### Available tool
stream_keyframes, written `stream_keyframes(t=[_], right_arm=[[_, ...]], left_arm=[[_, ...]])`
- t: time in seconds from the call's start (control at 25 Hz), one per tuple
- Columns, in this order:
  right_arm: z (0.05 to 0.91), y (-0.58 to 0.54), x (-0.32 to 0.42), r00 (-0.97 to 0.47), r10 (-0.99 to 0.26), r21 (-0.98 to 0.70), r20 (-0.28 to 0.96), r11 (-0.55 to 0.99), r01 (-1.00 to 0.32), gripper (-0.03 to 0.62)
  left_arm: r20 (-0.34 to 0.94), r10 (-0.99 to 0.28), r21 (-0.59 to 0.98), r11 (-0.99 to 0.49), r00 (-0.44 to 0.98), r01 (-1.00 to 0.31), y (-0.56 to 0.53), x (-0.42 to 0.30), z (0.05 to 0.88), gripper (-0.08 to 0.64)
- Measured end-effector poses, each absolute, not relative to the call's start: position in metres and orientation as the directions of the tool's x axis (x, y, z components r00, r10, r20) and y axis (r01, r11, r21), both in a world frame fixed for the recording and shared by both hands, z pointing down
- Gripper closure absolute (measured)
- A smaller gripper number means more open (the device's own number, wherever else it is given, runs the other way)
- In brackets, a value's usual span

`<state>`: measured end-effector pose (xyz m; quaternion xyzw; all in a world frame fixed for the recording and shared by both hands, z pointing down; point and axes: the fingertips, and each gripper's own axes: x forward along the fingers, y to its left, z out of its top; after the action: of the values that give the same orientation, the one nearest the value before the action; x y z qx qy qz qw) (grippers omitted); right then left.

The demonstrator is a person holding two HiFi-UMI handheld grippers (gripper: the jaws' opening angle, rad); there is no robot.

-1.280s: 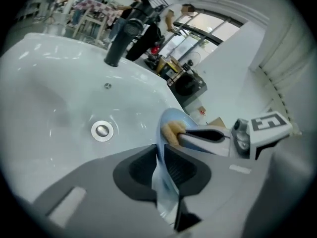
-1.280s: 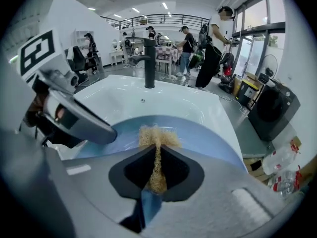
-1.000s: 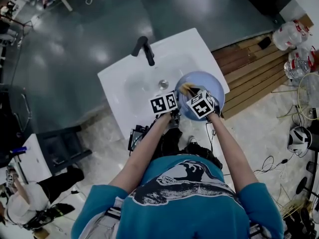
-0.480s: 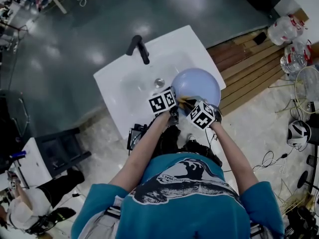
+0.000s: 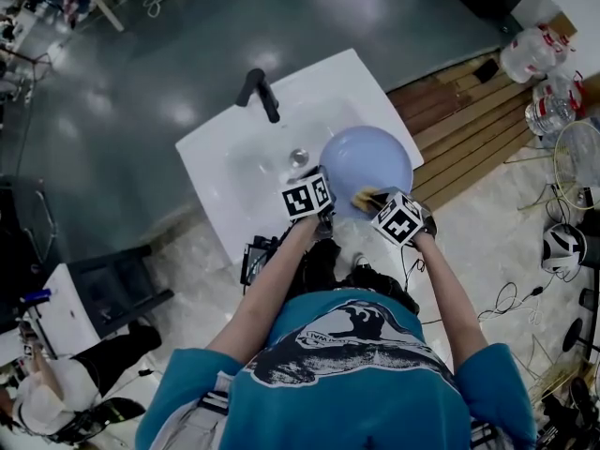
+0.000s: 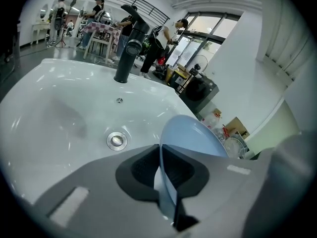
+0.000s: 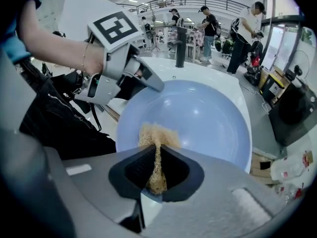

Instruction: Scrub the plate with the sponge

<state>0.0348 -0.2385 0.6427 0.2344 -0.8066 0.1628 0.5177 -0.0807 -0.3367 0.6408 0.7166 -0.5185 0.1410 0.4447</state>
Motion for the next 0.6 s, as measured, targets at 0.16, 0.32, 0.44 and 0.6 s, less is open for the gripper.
stream_keyframes(t=[0.16,0.32,0.44,0.6], right_arm=[[0.642,-0.260,0.062,-0.301,-0.247,0.014,0.921,0.793,-0.608,0.561],[0.643,-0.285,0.081,-0.251,-0.287,0.047,0.924,0.739,-0.672,0.561],[0.646,-0.310,0.094,-0.190,-0.335,0.107,0.923,0.697,-0.710,0.561],[0.644,-0.342,0.100,-0.158,-0.377,0.122,0.913,0.619,-0.776,0.563]], left_arm=[[0.665,-0.617,0.481,-0.078,0.421,-0.873,-0.335,-0.082,0.641,0.532],[0.666,-0.612,0.486,-0.077,0.426,-0.870,-0.332,-0.081,0.642,0.531],[0.665,-0.612,0.488,-0.077,0.428,-0.869,-0.331,-0.081,0.643,0.531],[0.663,-0.612,0.490,-0.080,0.430,-0.868,-0.331,-0.080,0.642,0.531]])
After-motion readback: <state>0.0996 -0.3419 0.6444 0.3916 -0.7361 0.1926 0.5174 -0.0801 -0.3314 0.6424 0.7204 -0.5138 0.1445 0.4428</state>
